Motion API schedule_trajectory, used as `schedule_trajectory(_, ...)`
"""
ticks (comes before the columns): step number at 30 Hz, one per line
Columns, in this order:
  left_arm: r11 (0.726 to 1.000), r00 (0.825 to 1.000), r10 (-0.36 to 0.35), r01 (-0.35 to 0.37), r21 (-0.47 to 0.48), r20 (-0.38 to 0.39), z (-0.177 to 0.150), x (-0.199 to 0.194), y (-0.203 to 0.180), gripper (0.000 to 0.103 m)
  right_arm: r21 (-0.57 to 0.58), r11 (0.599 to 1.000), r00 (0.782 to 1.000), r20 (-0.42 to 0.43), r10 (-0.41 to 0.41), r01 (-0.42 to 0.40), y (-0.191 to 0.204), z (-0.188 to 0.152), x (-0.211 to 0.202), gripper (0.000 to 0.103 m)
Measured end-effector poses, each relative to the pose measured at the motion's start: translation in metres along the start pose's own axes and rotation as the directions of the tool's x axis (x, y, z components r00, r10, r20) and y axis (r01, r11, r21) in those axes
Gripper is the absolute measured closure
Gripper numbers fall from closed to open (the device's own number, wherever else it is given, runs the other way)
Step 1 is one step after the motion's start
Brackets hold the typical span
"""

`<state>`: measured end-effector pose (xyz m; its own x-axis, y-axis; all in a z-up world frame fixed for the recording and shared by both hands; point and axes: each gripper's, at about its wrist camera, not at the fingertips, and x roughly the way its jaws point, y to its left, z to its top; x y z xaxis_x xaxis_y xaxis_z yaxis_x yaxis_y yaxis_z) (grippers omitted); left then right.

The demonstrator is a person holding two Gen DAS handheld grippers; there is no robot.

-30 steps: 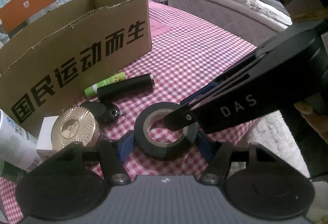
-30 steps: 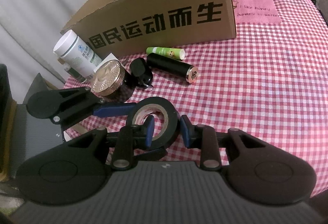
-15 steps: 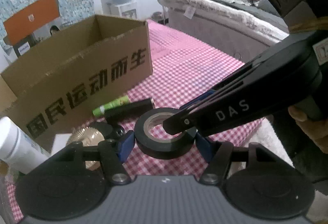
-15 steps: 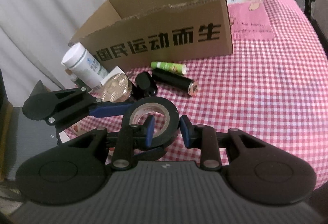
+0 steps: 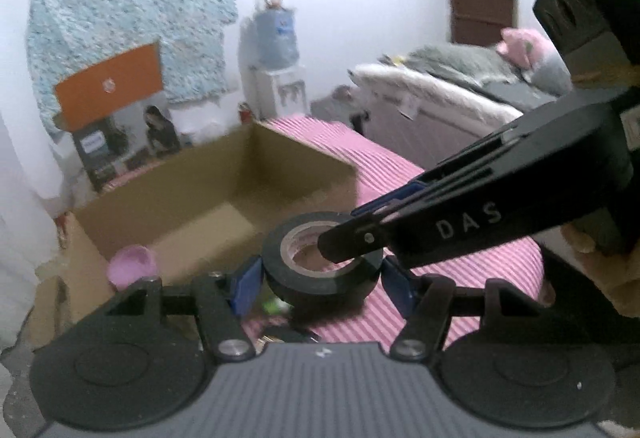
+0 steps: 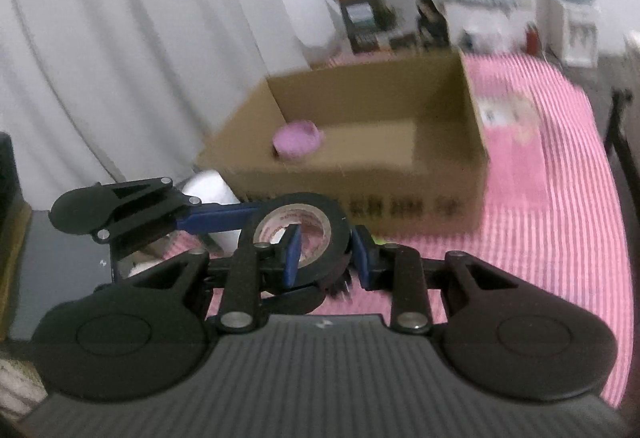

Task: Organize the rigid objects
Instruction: 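Lift the black tape roll with the right gripper and carry it over the box, then lower the tape roll into the box beside the pink lid and release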

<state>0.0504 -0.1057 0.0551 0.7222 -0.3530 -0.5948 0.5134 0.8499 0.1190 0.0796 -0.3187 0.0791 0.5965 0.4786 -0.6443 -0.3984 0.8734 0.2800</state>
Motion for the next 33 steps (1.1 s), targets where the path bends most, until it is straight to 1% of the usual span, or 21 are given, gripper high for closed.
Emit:
schedule_trajectory(4, 0.998, 0.999, 0.054, -0.054, -0.024, -0.003, 0.022, -0.001, 0.031, 0.037, -0.061, 0.997, 0.999, 0.024, 0.042, -0.04, 0.012, 0.038, 0.012, 0.075)
schedule_trajectory(7, 0.995, 0.996, 0.087, -0.089, -0.041, -0.035, 0.039, 0.008, 0.058, 0.037, -0.082, 0.993, 0.997, 0.008, 0.081, -0.08, 0.017, 0.069, 0.034, 0.075)
schedule_trajectory(9, 0.993, 0.992, 0.099, -0.103, -0.052, -0.079, 0.047, 0.02, 0.077, 0.037, -0.07, 0.992, 0.994, -0.024, 0.108, -0.11, 0.015, 0.088, 0.054, 0.075)
schedule_trajectory(12, 0.991, 0.981, 0.093, -0.108, -0.077, -0.173, 0.054, 0.044, 0.106, 0.037, -0.008, 0.988, 0.982, -0.107, 0.154, -0.156, 0.006, 0.115, 0.096, 0.075)
schedule_trajectory(14, 0.99, 0.967, 0.079, -0.106, -0.097, -0.243, 0.054, 0.061, 0.126, 0.037, 0.042, 0.983, 0.968, -0.172, 0.182, -0.178, -0.001, 0.128, 0.128, 0.075)
schedule_trajectory(15, 0.988, 0.956, 0.067, -0.103, -0.112, -0.286, 0.054, 0.074, 0.136, 0.037, 0.069, 0.98, 0.96, -0.199, 0.195, -0.185, -0.004, 0.132, 0.143, 0.075)
schedule_trajectory(17, 0.986, 0.936, 0.051, -0.102, -0.129, -0.347, 0.051, 0.089, 0.151, 0.037, 0.126, 0.973, 0.942, -0.251, 0.222, -0.196, -0.011, 0.136, 0.17, 0.075)
schedule_trajectory(18, 0.986, 0.923, 0.042, -0.101, -0.133, -0.384, 0.051, 0.1, 0.157, 0.037, 0.157, 0.968, 0.931, -0.277, 0.236, -0.198, -0.015, 0.137, 0.185, 0.075)
schedule_trajectory(22, 0.987, 0.881, 0.028, -0.1, -0.129, -0.472, 0.044, 0.125, 0.173, 0.037, 0.234, 0.952, 0.892, -0.36, 0.274, -0.198, -0.025, 0.135, 0.225, 0.075)
schedule_trajectory(25, 0.991, 0.856, 0.045, -0.105, -0.087, -0.516, 0.044, 0.139, 0.174, 0.037, 0.272, 0.942, 0.863, -0.407, 0.3, -0.199, -0.029, 0.128, 0.241, 0.075)
schedule_trajectory(28, 0.993, 0.838, 0.067, -0.109, -0.045, -0.542, 0.041, 0.143, 0.169, 0.037, 0.306, 0.931, 0.839, -0.439, 0.322, -0.197, -0.029, 0.125, 0.25, 0.075)
schedule_trajectory(33, 0.994, 0.808, 0.066, -0.105, -0.033, -0.586, 0.04, 0.154, 0.17, 0.037, 0.336, 0.923, 0.808, -0.48, 0.341, -0.189, -0.033, 0.125, 0.268, 0.074)
